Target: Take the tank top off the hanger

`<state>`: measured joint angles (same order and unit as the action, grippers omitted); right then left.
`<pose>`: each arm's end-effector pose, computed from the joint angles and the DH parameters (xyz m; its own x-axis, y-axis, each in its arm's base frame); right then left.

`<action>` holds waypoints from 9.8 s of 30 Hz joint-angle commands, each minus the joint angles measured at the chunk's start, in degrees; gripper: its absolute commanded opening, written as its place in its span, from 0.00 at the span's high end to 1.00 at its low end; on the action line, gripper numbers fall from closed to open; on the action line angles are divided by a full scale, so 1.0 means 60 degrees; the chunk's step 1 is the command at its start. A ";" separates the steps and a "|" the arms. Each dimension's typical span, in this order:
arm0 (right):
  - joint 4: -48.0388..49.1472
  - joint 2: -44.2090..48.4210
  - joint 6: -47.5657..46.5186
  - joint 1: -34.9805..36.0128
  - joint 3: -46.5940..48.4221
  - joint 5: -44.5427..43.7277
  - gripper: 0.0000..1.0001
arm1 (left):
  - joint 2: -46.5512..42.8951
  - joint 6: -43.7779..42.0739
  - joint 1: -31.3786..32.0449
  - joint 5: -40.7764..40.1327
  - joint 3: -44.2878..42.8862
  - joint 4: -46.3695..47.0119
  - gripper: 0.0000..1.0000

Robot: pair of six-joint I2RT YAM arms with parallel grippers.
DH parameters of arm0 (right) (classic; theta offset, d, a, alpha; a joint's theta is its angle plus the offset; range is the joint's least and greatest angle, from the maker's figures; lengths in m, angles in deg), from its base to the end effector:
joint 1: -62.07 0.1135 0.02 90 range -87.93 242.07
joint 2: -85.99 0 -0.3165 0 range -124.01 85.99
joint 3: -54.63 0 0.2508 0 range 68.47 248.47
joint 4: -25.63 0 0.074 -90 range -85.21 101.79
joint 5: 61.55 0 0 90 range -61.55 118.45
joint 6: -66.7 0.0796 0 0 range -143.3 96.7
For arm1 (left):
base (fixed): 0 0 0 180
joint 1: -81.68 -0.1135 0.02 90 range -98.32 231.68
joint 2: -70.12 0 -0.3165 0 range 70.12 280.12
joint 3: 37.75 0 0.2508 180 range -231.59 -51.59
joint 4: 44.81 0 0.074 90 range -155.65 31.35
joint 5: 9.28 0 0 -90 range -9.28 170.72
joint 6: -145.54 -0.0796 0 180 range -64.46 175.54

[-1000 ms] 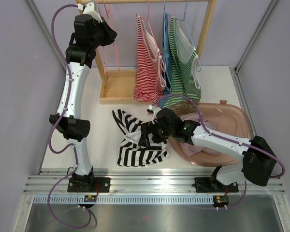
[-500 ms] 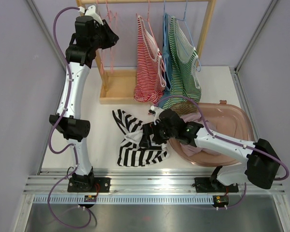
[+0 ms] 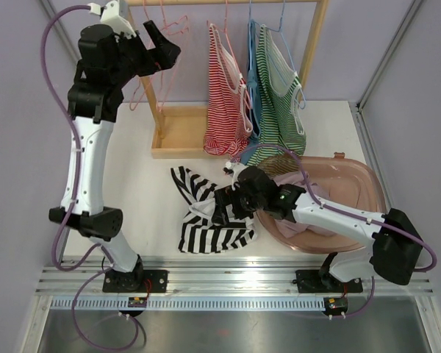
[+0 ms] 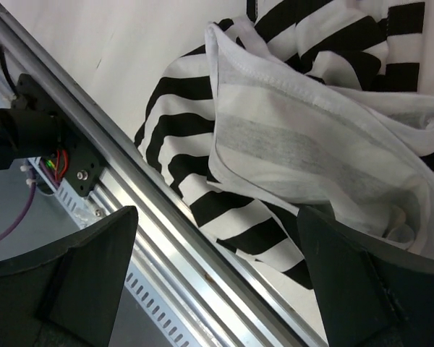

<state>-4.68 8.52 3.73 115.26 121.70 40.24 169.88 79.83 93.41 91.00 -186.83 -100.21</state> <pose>0.1746 0.2605 0.2781 -0.7465 -0.2550 -0.6147 -0.6032 0.6493 0.4632 0.3776 -0.0929 0.5995 -0.2483 -0.3618 -0.8986 0.2980 0.8541 -0.4263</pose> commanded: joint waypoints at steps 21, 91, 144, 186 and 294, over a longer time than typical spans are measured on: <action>-0.1329 -0.6364 -0.1442 0.1901 0.3111 -0.3449 0.14 | -0.8685 -0.0211 0.0038 -0.2370 0.7876 0.0439 0.01; -0.4037 0.6876 -0.0769 -0.3489 0.2099 -0.2935 0.01 | -0.1587 -0.0138 0.3802 -0.4364 0.2039 0.1947 0.01; -0.3627 0.7522 -0.0520 -0.3489 0.1528 0.0232 0.01 | 0.1376 -0.1719 0.2382 -0.3765 -0.1570 0.2928 1.00; 0.2116 0.0596 0.0038 -0.0973 0.4149 0.0309 0.00 | -1.0518 -0.0080 0.2440 0.1128 1.0467 0.1287 1.00; 0.2000 0.1633 -0.1222 -0.1369 0.0899 0.2553 0.00 | -0.8762 -0.1851 0.4007 -0.2663 1.5038 1.3722 1.00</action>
<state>11.95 18.20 0.65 102.17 126.51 62.86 116.71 76.38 116.40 85.98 -98.68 -35.38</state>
